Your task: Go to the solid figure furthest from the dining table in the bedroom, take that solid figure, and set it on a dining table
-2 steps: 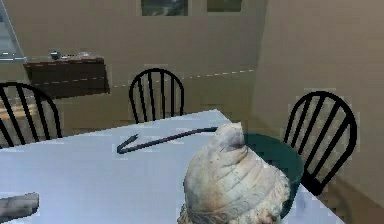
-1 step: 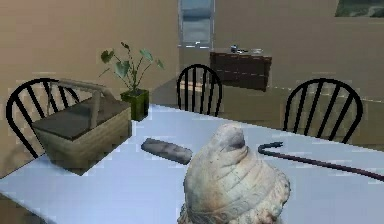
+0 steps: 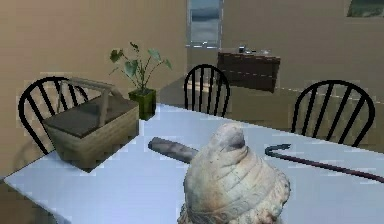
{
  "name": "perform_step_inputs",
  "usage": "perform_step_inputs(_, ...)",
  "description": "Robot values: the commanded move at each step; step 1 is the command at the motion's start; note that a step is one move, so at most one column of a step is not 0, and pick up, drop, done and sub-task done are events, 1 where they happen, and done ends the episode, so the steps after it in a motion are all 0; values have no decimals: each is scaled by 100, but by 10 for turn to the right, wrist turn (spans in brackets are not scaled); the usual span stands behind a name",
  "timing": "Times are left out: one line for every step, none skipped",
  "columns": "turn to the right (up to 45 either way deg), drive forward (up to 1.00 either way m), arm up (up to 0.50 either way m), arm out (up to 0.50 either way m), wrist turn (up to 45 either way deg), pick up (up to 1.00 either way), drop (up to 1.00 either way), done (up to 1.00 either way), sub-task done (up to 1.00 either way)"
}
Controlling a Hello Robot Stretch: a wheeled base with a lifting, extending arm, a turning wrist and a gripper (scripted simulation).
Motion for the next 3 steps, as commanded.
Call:
perform_step_inputs(420,0,0,0,0,0,0,0,0)
perform_step_inputs(30,0,0,0,0,0,0,0,0)
perform_step_inputs(-330,0,0,0,0,0,0,0,0)
